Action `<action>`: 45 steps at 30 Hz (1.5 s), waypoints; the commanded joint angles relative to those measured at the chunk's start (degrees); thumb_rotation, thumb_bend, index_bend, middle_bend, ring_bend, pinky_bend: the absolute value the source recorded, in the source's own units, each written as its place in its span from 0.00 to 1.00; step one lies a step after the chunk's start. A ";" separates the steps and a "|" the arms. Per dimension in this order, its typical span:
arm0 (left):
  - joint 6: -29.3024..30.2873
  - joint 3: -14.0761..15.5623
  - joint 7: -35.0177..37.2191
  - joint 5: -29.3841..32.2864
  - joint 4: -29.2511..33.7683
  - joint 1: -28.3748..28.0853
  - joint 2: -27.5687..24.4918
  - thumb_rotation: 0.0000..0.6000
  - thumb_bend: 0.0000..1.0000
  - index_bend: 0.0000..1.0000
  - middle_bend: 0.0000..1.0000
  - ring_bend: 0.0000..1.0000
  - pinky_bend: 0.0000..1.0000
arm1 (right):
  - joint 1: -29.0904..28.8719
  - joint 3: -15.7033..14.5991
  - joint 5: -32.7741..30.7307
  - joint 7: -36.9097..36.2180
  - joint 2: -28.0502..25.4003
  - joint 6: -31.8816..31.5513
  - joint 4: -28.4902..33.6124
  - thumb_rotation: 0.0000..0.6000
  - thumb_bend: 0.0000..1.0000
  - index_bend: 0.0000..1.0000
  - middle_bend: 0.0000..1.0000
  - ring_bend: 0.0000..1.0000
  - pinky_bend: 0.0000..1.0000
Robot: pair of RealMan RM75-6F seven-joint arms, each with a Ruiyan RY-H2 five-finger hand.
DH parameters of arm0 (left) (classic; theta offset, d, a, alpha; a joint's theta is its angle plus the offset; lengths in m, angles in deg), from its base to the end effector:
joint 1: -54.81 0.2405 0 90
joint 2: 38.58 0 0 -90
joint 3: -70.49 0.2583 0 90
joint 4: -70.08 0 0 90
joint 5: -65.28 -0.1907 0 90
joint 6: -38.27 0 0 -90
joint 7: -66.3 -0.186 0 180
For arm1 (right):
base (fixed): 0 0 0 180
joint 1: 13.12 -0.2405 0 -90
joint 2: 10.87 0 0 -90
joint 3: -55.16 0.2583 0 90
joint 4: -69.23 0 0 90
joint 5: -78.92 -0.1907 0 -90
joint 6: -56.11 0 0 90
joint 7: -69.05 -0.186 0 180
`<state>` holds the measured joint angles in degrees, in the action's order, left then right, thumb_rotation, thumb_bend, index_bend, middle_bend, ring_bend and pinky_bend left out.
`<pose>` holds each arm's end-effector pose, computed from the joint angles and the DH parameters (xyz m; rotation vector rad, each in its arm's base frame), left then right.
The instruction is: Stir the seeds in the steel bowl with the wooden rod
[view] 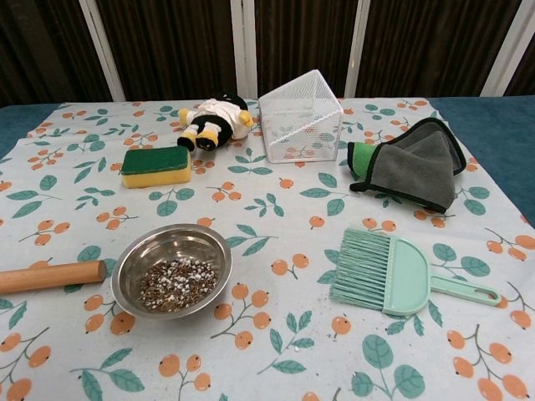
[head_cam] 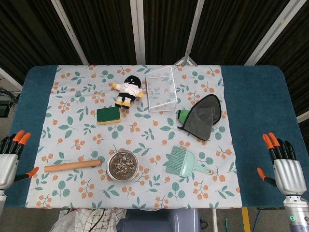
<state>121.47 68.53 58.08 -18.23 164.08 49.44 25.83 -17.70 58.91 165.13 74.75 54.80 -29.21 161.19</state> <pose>-0.3086 0.2206 0.1677 -1.4221 -0.8685 -0.7804 -0.3030 -0.2230 0.1726 1.4002 -0.8309 0.8593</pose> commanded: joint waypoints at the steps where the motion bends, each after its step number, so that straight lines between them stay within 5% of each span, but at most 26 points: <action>1: -0.18 0.09 -0.08 0.02 -0.09 -0.04 -0.04 1.00 0.11 0.00 0.00 0.00 0.00 | 0.03 0.04 -0.02 -0.01 0.04 -0.09 0.01 1.00 0.31 0.00 0.00 0.00 0.00; 6: -0.29 0.14 -0.12 0.40 0.16 0.10 -0.22 1.00 0.11 0.00 0.00 0.00 0.00 | -0.06 0.00 0.20 -0.10 0.05 -0.03 0.05 1.00 0.31 0.00 0.00 0.00 0.00; 15: -1.52 0.46 -2.49 1.20 1.63 -0.20 -0.40 1.00 0.11 0.09 0.03 0.00 0.16 | -0.15 -0.09 0.35 -0.73 -0.21 0.22 0.13 1.00 0.31 0.00 0.00 0.00 0.00; 23: -5.24 0.06 -8.81 2.79 5.17 -2.67 0.76 1.00 0.11 0.13 0.10 0.00 0.16 | -0.11 -0.39 0.70 -0.65 -0.14 0.28 0.42 1.00 0.31 0.00 0.00 0.00 0.00; 33: -9.47 -1.02 -18.06 7.14 10.18 -6.07 5.49 1.00 0.19 0.36 0.39 0.03 0.10 | -0.21 -0.45 0.89 -1.12 -0.29 0.42 0.46 1.00 0.31 0.00 0.00 0.00 0.00; 45: -11.33 -1.81 -30.10 12.40 10.57 -9.51 14.19 1.00 0.24 0.41 0.41 0.05 0.09 | -0.21 -0.52 0.99 -1.77 -0.33 0.46 0.41 1.00 0.31 0.00 0.00 0.00 0.00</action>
<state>110.56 67.10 29.62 -7.13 174.68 40.75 38.51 -17.91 58.38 166.13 73.00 54.47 -28.76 161.59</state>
